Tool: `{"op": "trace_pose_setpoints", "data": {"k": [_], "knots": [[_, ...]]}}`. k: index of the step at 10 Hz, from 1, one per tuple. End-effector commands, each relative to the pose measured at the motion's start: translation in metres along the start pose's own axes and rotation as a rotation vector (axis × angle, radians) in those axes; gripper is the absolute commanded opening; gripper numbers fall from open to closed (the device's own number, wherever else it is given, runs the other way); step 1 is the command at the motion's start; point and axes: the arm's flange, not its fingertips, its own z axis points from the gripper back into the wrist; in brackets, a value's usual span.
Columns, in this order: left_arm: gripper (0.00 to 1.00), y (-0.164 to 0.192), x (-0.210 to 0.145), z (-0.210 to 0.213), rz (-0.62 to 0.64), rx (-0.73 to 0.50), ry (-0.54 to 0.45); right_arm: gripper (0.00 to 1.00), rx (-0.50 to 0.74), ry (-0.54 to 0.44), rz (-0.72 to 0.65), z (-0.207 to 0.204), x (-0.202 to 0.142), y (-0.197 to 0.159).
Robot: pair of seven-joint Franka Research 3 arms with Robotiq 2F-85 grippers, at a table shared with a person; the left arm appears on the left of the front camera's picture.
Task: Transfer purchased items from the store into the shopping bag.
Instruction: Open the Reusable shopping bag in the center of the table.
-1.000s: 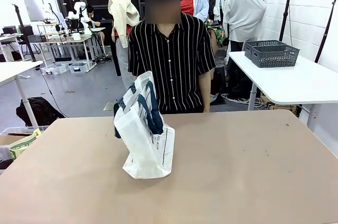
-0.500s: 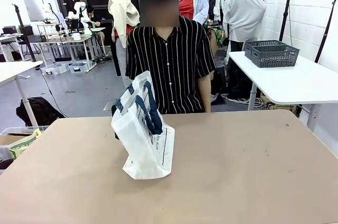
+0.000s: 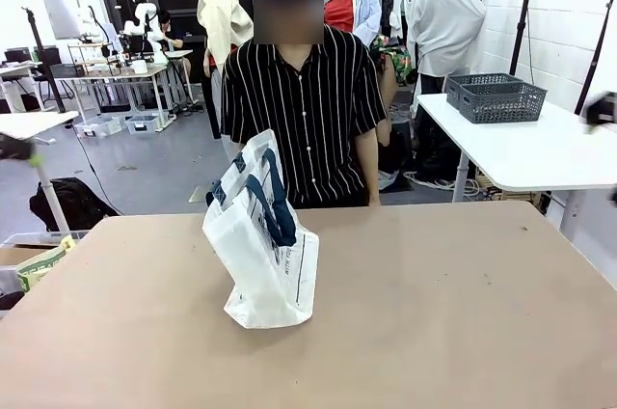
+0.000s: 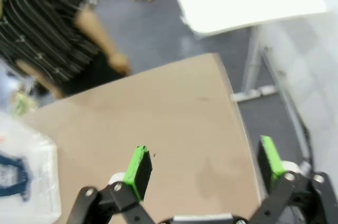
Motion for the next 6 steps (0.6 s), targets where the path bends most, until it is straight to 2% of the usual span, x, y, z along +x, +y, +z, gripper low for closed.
{"op": "trace_pose_setpoints", "data": {"k": [1,2,3,4,5,6], "knots": [[1.00,-0.056,0.032,-0.018,-0.175,-0.215,-0.059,1.00,0.128,0.049,0.136,-0.008,0.012,0.080],[1.00,-0.082,0.037,-0.023,-0.206,-0.231,-0.067,1.00,0.175,0.077,0.192,-0.008,0.004,0.112],[1.00,-0.088,0.038,-0.033,-0.207,-0.192,-0.012,1.00,0.200,0.086,0.229,-0.006,0.000,0.125],[1.00,-0.096,0.036,-0.002,-0.176,-0.162,-0.049,1.00,0.139,0.036,0.158,0.007,0.003,0.113],[1.00,-0.096,0.036,-0.002,-0.176,-0.162,-0.049,1.00,0.139,0.036,0.158,0.007,0.003,0.113],[1.00,-0.122,0.039,-0.017,-0.215,-0.199,-0.032,1.00,0.139,0.036,0.158,0.007,0.003,0.113]]}}
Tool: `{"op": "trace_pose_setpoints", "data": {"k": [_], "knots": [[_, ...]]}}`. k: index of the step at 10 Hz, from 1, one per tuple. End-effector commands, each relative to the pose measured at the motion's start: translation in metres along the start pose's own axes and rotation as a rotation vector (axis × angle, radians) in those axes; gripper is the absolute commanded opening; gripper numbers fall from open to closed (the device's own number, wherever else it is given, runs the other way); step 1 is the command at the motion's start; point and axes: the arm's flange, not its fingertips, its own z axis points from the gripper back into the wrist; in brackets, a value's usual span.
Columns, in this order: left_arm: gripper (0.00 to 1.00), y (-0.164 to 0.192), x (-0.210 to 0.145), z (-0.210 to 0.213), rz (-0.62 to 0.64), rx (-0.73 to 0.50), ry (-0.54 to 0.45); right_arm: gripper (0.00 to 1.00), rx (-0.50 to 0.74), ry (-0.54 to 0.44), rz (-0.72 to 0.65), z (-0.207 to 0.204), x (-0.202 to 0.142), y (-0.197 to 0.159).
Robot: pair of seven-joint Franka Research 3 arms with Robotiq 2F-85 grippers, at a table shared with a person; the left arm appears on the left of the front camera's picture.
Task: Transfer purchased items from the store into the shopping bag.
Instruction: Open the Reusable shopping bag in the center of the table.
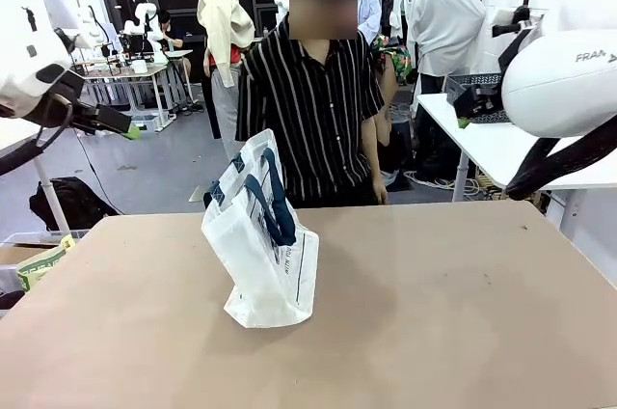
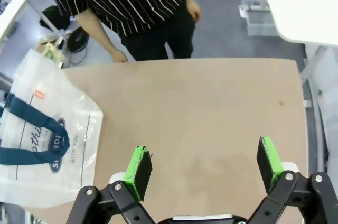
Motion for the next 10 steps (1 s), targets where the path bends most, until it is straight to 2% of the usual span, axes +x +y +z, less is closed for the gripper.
{"op": "trace_pose_setpoints", "data": {"k": [1,3,4,6,7,8,9,10], "knots": [[1.00,-0.005,-0.011,-0.005,0.033,0.005,0.011,1.00,0.016,0.011,0.024,-0.004,-0.003,0.014],[1.00,-0.024,0.024,-0.037,0.002,-0.149,-0.038,1.00,0.139,0.066,0.054,-0.006,0.005,0.077],[1.00,-0.036,0.048,-0.062,-0.021,-0.233,-0.020,1.00,0.213,0.150,0.030,-0.013,0.015,0.116],[1.00,-0.061,0.069,-0.095,-0.012,-0.356,0.027,1.00,0.317,0.235,0.033,-0.025,0.018,0.179],[1.00,-0.069,0.070,-0.108,-0.011,-0.293,0.084,1.00,0.320,0.238,0.045,-0.033,0.018,0.192],[1.00,-0.087,0.056,-0.068,-0.016,-0.256,-0.001,1.00,0.269,0.172,0.075,-0.012,0.000,0.174],[1.00,-0.087,0.056,-0.068,-0.016,-0.256,-0.001,1.00,0.269,0.172,0.075,-0.012,0.000,0.174],[1.00,-0.099,0.065,-0.092,-0.015,-0.289,0.035,1.00,0.317,0.212,0.075,-0.025,0.006,0.205]]}}
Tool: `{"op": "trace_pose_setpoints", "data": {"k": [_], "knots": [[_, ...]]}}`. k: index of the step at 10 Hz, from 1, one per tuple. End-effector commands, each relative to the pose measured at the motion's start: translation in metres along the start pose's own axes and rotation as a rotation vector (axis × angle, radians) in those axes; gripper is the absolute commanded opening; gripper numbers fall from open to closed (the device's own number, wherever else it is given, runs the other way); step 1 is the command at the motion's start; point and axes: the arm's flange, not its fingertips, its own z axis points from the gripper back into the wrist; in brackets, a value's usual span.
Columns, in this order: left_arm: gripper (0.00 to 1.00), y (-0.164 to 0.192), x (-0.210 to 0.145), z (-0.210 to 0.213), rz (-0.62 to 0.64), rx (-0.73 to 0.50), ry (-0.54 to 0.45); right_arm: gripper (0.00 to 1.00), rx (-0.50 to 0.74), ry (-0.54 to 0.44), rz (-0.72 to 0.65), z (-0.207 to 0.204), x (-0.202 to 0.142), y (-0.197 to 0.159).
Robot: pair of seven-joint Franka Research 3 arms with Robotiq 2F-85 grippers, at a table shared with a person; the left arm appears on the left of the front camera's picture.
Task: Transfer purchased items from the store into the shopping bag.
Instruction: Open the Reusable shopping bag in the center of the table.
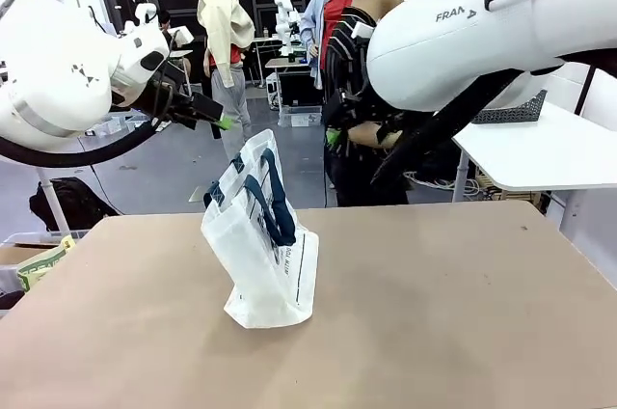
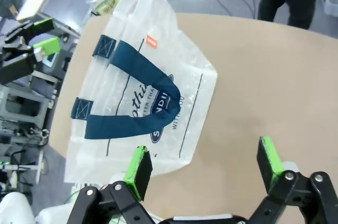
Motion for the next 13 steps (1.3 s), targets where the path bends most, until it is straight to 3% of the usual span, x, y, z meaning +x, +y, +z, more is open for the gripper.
{"op": "trace_pose_setpoints", "data": {"k": [1,3,6,8,13], "knots": [[1.00,-0.007,-0.002,-0.016,-0.004,-0.042,0.016,1.00,0.048,-0.021,-0.016,0.000,-0.004,0.014],[1.00,-0.015,0.011,-0.034,0.009,-0.083,0.032,1.00,0.053,0.046,-0.021,-0.016,0.000,0.059],[1.00,-0.014,0.021,-0.060,0.054,-0.166,0.054,1.00,0.124,0.154,-0.033,-0.056,0.015,0.095],[1.00,-0.009,0.021,-0.073,0.081,-0.138,0.083,1.00,0.135,0.229,0.002,-0.081,0.015,0.120],[1.00,0.015,0.006,-0.075,0.149,-0.095,0.135,1.00,0.095,0.268,-0.012,-0.119,0.025,0.131]]}}
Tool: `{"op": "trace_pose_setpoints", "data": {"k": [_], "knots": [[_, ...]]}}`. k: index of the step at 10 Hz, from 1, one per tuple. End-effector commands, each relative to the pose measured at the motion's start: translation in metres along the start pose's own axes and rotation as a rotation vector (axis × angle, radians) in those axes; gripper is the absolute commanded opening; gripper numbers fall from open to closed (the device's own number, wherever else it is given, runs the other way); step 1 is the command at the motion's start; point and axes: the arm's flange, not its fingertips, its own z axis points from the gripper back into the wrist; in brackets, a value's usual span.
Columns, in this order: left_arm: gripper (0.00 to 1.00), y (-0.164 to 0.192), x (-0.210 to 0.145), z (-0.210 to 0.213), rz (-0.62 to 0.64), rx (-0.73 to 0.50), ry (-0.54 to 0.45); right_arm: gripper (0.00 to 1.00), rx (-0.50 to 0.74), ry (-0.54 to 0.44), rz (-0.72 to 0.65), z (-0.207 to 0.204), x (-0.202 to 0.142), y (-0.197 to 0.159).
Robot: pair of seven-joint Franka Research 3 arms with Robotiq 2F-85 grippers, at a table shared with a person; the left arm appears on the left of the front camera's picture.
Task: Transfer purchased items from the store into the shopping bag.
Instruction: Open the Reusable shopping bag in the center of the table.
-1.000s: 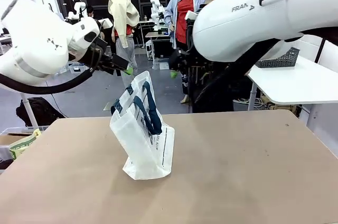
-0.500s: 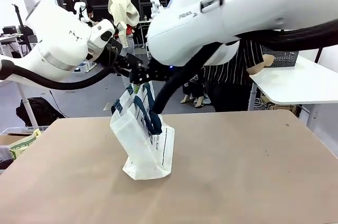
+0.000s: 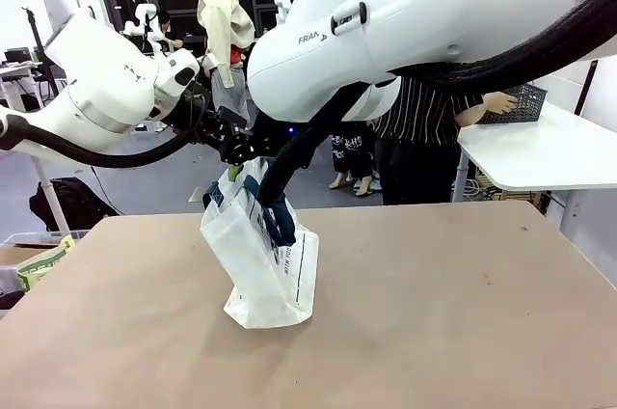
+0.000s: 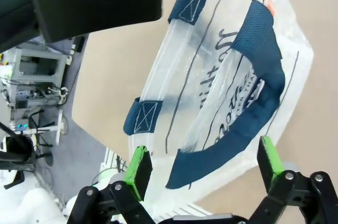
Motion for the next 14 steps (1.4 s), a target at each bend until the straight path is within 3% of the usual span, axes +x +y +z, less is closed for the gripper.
{"op": "trace_pose_setpoints", "data": {"k": [1,7,8,9,12,13,14], "knots": [[1.00,0.002,-0.001,-0.006,0.021,-0.021,0.043,1.00,-0.036,0.018,-0.043,-0.008,0.008,0.002],[1.00,0.004,-0.012,-0.034,0.036,-0.050,0.143,1.00,-0.025,0.044,-0.093,-0.032,0.016,-0.012],[0.94,0.002,-0.012,-0.036,0.036,-0.050,0.163,1.00,-0.030,0.054,-0.098,-0.034,0.016,-0.014],[0.75,-0.001,-0.013,-0.037,0.029,-0.056,0.171,0.97,-0.043,0.046,-0.099,-0.035,0.015,-0.016],[0.15,-0.003,-0.012,-0.035,0.019,-0.049,0.191,0.37,-0.052,0.041,-0.105,-0.034,0.016,-0.018],[0.00,-0.003,-0.013,-0.035,0.018,-0.046,0.200,0.18,-0.053,0.042,-0.107,-0.033,0.014,-0.017],[0.00,-0.004,-0.014,-0.035,0.018,-0.043,0.204,0.00,-0.055,0.043,-0.111,-0.033,0.014,-0.017]]}}
